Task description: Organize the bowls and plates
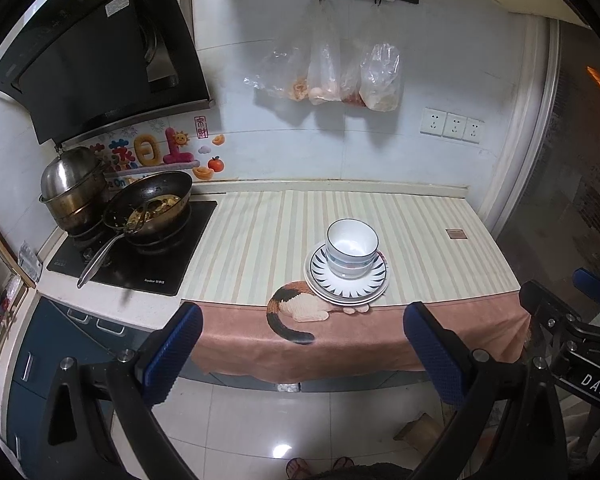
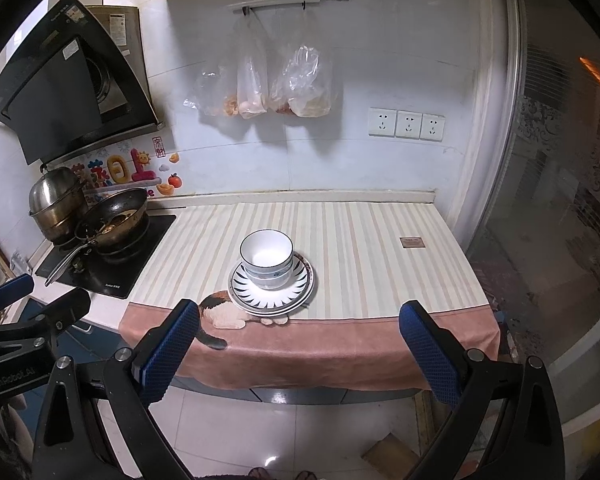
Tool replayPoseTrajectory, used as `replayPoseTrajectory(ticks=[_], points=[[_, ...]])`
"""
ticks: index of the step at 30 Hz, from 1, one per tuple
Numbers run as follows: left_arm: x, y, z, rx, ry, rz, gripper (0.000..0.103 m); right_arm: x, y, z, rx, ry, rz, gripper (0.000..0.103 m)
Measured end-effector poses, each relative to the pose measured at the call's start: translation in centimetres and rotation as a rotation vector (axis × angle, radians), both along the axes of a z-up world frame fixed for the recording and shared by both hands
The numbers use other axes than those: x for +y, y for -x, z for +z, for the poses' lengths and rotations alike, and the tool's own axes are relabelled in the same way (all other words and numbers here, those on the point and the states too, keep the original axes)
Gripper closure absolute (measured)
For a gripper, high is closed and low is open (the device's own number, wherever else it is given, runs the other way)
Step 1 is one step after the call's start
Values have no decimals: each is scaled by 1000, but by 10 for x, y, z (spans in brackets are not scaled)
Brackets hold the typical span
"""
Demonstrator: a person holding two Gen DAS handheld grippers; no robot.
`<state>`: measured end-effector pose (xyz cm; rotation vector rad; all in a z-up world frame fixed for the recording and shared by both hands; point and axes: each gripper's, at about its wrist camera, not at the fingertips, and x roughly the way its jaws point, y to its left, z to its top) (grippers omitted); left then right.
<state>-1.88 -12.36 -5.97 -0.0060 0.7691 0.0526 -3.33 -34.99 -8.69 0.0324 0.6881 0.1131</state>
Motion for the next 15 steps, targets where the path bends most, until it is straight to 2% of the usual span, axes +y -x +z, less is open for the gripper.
replayPoseTrajectory(ticks=[15], points=[[-2,1,-1,2,1,2,0,1,0,-1,-3,7,-3,1]])
